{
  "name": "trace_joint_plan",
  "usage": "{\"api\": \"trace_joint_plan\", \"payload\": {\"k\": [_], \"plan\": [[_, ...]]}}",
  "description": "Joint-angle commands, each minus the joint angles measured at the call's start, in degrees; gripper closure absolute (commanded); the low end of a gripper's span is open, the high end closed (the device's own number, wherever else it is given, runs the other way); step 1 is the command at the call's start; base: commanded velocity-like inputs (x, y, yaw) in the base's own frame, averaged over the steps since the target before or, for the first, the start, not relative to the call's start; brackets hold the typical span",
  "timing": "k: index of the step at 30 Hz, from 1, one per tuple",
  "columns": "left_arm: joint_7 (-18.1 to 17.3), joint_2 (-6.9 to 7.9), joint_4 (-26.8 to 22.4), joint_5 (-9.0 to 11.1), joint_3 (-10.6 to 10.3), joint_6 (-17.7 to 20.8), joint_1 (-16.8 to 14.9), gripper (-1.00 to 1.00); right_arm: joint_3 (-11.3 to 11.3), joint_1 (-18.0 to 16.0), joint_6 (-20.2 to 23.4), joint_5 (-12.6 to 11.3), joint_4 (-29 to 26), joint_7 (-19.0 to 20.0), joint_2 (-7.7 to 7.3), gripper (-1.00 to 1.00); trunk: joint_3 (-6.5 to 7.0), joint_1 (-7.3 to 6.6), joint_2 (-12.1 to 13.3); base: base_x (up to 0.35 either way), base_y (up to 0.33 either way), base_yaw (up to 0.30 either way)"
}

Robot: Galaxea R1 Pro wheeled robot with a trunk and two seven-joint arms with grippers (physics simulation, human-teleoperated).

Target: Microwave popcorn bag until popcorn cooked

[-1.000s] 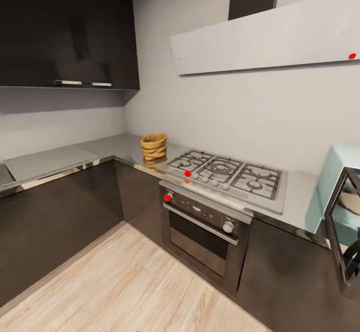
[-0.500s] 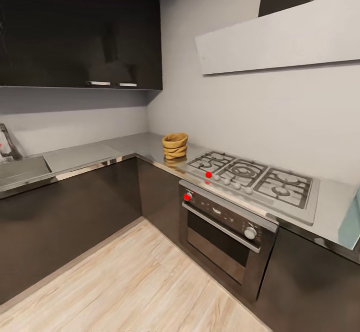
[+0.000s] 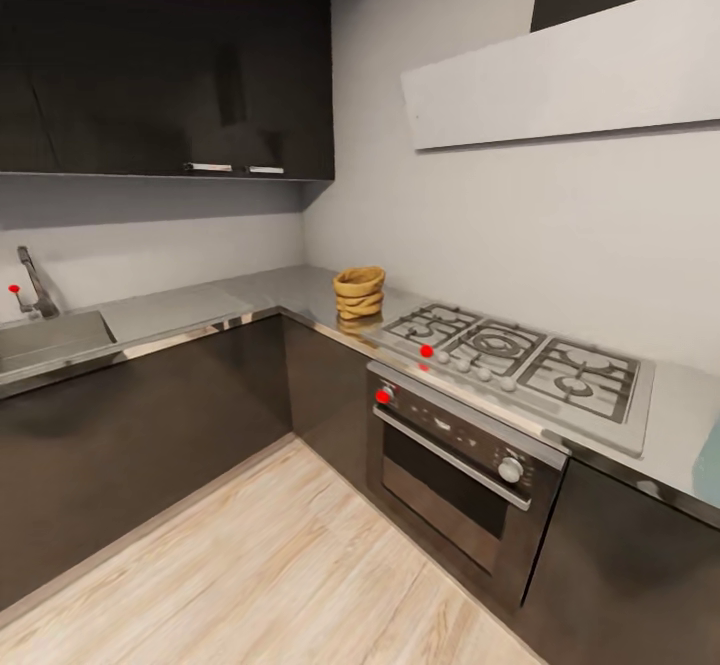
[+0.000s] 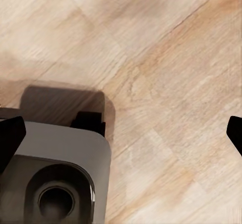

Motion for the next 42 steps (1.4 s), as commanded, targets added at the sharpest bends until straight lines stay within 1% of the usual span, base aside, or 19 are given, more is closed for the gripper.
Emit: {"api": "trace_joint_plan", "payload": {"k": [1,13,42], "plan": [[-0.2,0.03,-0.1,0.5,0.0,0.0,0.0,-1.0,0.1,-0.1,-0.3,0.5,0.2,0.1,0.0,-1.0,-0.05,0.01,0.0,0.174,0.156,0.0],[-0.6,0.06,0.0,0.6,-0.1,0.5,0.0,-1.0,0.2,-0.1,-0.3,0.6,0.2,-0.2,0.1,-1.0,-0.05,0.01,0.0,0.266,0.196,0.0],[-0.6,0.06,0.1,0.6,-0.2,0.6,0.0,-1.0,0.1,-0.1,-0.3,0.5,0.2,-0.3,0.01,-1.0,-0.05,0.01,0.0,0.317,0.115,0.0]]}}
